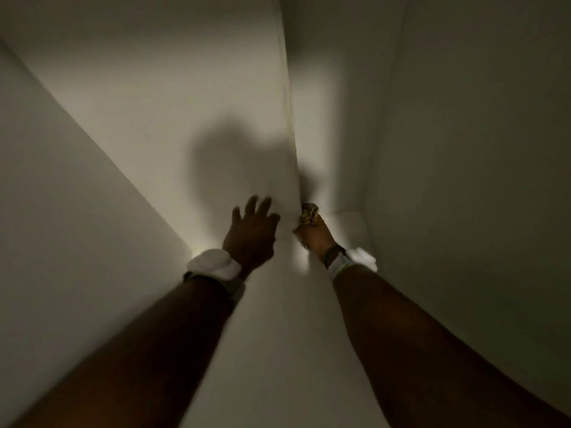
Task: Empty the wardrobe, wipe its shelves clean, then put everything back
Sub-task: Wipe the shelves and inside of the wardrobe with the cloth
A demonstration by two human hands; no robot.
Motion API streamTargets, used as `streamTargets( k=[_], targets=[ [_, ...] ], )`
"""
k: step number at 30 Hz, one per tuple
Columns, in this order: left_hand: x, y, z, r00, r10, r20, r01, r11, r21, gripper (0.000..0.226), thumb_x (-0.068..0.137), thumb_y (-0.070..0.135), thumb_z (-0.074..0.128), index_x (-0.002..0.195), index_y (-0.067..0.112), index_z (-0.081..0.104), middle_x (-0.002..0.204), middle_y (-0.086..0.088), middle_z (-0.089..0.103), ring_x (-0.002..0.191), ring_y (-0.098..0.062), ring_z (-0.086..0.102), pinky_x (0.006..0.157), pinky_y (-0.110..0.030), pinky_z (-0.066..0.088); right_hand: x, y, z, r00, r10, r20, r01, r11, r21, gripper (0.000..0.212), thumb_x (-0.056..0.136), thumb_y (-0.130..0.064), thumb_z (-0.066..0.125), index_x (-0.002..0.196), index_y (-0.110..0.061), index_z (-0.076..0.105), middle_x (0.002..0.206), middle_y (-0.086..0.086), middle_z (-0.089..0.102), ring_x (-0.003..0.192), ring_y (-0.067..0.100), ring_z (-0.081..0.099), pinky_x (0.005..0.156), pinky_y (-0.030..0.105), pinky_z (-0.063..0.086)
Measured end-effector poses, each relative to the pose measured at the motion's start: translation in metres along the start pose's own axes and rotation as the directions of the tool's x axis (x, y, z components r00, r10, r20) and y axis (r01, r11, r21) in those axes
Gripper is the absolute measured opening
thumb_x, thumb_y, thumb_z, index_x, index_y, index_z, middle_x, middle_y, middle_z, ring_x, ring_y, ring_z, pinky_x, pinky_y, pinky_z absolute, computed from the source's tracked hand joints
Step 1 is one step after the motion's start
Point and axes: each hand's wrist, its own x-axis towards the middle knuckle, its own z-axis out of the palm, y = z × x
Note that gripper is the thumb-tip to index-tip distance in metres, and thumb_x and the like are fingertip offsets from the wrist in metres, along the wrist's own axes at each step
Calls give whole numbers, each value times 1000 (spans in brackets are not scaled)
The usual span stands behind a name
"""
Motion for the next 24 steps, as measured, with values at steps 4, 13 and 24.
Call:
streamTargets(
  k=[4,13,24],
  targets=[
    [24,-41,-93,859,224,-460,-48,931,363,88,88,29,68,158,5,21,166,-24,6,151,-48,5,117,-67,15,-41,-51,1,999,31,-21,-30,998,50,29,66,-18,69,94,-21,61,81,0,59,65,10,55,69,30,51],
    [28,-31,-120,941,116,-319,28,910,413,134,68,57,82,161,12,-4,165,-22,-17,149,-50,-14,114,-72,11,-134,-208,15,933,-312,-178,357,868,346,5,102,-28,55,99,-24,54,73,-5,49,60,10,45,56,27,38],
    [15,-35,-232,814,199,-546,0,940,342,73,90,11,52,157,2,23,165,-24,14,151,-45,13,120,-59,17,-182,-351,11,924,-283,-257,382,655,653,48,110,-41,24,120,-9,59,93,5,67,74,10,67,71,27,52]
  ],
)
